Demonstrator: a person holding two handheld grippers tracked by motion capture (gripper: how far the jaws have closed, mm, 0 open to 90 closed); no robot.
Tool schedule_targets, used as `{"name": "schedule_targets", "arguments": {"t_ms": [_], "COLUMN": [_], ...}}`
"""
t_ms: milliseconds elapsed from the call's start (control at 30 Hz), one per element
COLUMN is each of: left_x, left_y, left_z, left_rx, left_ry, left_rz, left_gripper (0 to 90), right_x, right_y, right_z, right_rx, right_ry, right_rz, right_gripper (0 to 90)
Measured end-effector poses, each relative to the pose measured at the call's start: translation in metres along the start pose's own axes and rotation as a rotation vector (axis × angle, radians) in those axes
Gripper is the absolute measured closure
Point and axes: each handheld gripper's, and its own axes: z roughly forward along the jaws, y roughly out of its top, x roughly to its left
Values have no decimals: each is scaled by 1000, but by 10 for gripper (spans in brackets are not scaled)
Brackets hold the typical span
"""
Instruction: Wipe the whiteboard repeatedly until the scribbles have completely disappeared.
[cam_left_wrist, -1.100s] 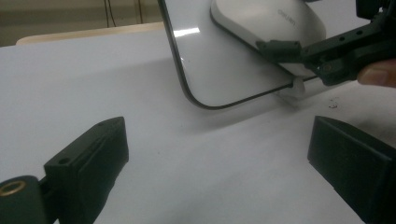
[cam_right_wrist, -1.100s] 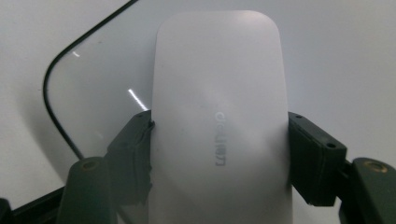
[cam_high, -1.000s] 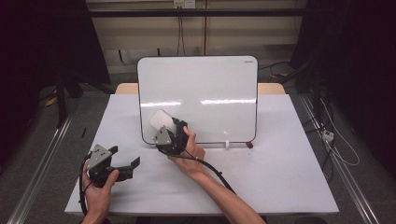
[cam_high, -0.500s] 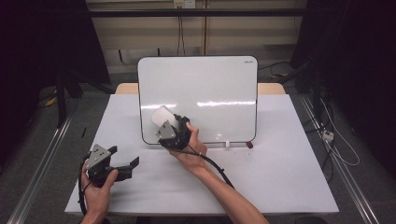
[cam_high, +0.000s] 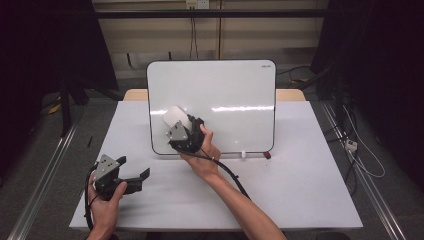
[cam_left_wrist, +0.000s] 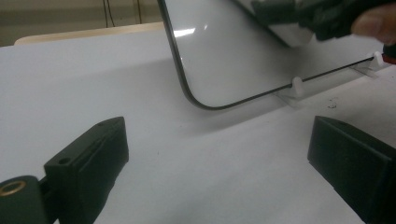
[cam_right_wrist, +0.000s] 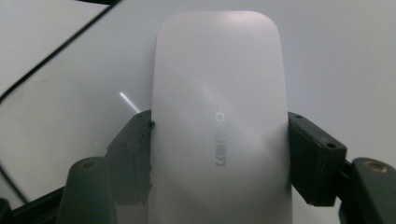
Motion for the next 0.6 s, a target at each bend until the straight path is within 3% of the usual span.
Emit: {"name": "schedule_targets", "arguments": {"t_ms": [167,367,600], "left_x": [0,1,1], "left_y": [0,0,-1], "left_z": [0,1,0], "left_rx": [5,12,4], "left_ry": [1,0,-1], "left_rz": [1,10,1], "left_gripper": [52,51,52], "right_x": [24,27,16], "right_y": [-3,-4,-6], "right_z": [0,-2,-5], "right_rx": [-5,-3,11], "right_ry": [26,39,125], "right_rz": [-51,-48,44], "right_gripper": [320,320,320]}}
